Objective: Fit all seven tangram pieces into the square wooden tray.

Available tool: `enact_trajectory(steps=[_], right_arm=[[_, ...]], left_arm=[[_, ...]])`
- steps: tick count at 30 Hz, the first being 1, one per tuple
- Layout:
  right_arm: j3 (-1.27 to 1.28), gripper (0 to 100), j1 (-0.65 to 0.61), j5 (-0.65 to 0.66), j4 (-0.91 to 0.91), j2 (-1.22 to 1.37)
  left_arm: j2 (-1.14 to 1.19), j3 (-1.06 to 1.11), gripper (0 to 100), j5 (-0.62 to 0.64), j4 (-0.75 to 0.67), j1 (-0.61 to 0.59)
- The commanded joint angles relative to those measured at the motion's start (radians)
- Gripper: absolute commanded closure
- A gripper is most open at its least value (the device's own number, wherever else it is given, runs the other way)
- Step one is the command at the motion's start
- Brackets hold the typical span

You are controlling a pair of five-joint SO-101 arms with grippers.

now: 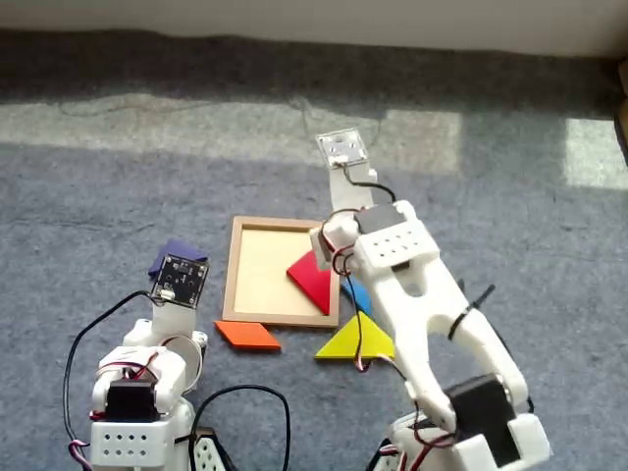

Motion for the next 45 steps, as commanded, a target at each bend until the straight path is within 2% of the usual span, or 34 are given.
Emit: enact_trajectory(steps=[1,4,9,13,17,26,33,40,42,45], right_arm=[[0.061,98.6,0.010,0.112,0.073,-0.217],[0.156,98.6,0.005,0.233,0.120,-0.332],[0.295,97.1,-0.061,0.256,0.165,-0.426],[0.332,82.4,-0.119,0.299,0.211,-0.390],[0.357,69.6,-0.120,0.347,0.203,-0.331],[0.358,69.3,-0.124,0.459,0.196,-0.130],[0.357,69.2,-0.124,0.459,0.096,0.084],[0.357,70.1,-0.124,0.459,0.041,0.151],[0.357,74.8,-0.124,0.460,0.041,0.154],[0.357,87.2,-0.124,0.462,0.041,0.150]], left_arm=[[-0.001,0.019,100,-0.005,0.005,-0.010],[-0.001,0.019,100,-0.005,0.005,-0.010],[-0.001,0.019,100,-0.005,0.005,-0.010],[-0.001,0.019,100,-0.005,0.005,-0.010],[-0.001,0.019,100,-0.005,0.005,-0.010],[-0.001,0.019,100,-0.005,0.005,-0.010],[-0.001,0.019,100,-0.005,0.005,-0.010],[-0.001,0.019,100,-0.005,0.005,-0.010],[-0.001,0.019,100,-0.005,0.005,-0.010],[-0.001,0.019,100,-0.005,0.005,-0.010]])
